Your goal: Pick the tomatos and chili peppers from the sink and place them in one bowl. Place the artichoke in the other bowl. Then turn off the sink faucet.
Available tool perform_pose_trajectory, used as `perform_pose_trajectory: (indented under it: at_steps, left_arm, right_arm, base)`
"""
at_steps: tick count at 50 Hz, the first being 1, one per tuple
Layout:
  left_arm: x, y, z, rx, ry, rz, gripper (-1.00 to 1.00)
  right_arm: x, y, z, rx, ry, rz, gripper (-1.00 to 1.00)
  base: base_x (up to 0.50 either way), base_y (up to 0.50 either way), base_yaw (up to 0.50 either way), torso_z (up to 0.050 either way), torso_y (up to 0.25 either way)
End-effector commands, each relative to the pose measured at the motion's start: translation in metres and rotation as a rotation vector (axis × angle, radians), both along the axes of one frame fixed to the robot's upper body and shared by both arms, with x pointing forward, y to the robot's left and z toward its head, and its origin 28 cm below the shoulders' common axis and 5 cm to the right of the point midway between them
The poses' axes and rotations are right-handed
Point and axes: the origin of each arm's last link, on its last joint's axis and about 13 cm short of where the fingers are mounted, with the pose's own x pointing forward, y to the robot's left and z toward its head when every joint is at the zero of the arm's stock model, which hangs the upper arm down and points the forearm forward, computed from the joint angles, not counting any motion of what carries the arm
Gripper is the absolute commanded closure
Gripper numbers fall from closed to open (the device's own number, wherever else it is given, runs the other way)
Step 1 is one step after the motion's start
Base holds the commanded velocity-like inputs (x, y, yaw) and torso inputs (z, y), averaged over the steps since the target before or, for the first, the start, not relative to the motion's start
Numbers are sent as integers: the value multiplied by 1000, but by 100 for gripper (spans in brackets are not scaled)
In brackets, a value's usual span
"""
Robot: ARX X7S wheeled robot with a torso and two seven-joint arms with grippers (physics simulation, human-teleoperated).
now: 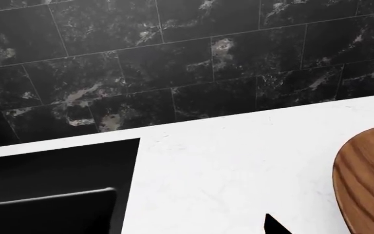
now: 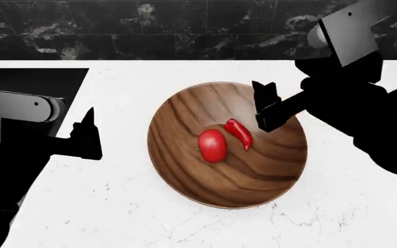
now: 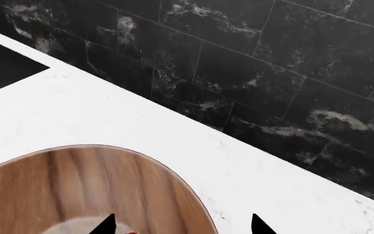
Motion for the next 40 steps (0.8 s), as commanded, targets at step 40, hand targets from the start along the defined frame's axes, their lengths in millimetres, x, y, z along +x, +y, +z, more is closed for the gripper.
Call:
perform_pose_trajectory:
  at_steps: [40]
  left_arm:
    - [8, -13, -10, 34, -95, -10, -100]
  right_arm:
    - [-103, -48, -48, 104, -223, -301, -100]
  base:
    - [-36, 0, 0, 0, 0]
